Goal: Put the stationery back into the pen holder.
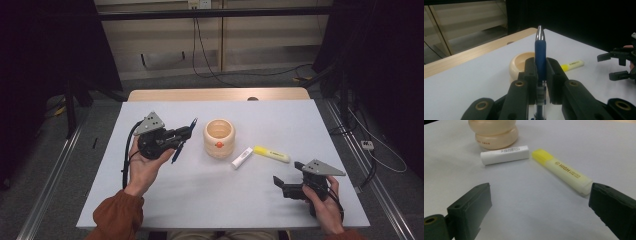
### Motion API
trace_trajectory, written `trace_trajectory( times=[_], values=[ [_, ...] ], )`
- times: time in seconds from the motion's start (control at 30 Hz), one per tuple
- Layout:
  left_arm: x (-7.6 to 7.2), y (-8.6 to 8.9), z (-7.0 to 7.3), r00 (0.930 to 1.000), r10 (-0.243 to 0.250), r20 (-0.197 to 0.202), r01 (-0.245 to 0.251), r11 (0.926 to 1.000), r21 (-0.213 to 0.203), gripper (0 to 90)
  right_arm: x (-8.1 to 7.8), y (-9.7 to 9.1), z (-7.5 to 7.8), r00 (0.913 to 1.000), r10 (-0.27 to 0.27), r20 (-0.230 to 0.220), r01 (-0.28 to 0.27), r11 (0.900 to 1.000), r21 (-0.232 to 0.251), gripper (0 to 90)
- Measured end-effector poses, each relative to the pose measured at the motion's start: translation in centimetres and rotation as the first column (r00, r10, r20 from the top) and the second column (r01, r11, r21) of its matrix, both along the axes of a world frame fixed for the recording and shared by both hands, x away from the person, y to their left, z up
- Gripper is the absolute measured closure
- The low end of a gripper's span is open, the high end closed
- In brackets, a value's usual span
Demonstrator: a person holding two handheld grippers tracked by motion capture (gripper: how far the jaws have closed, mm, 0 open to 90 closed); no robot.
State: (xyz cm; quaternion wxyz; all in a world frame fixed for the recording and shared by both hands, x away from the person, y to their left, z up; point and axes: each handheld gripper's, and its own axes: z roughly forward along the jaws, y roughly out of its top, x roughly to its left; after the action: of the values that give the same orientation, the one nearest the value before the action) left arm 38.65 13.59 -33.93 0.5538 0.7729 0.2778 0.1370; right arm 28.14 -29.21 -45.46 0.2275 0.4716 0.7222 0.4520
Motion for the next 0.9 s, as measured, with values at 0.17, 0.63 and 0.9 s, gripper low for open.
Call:
trace_trajectory(
  times=[0.17,0.63,0.9],
  values=[
    [0.4,-0.7,0.3,0.9999,0.001,0.013,-0.001,0.9998,-0.018,80.2,0.0,0.1,0.0,1.0,0.002,-0.001,-0.002,1.0,-0.001,4.0],
    [1.6,-2.8,1.3,0.9995,0.002,0.031,-0.001,0.9983,-0.059,80.2,-0.1,0.0,0.0,1.0,0.0,0.004,0.0,1.0,0.002,4.0],
    [2.5,-3.9,1.5,0.9996,-0.003,0.03,0.005,0.9972,-0.075,80.3,-0.1,0.0,0.0,1.0,0.002,0.004,-0.002,1.0,0.002,4.0]
  ],
)
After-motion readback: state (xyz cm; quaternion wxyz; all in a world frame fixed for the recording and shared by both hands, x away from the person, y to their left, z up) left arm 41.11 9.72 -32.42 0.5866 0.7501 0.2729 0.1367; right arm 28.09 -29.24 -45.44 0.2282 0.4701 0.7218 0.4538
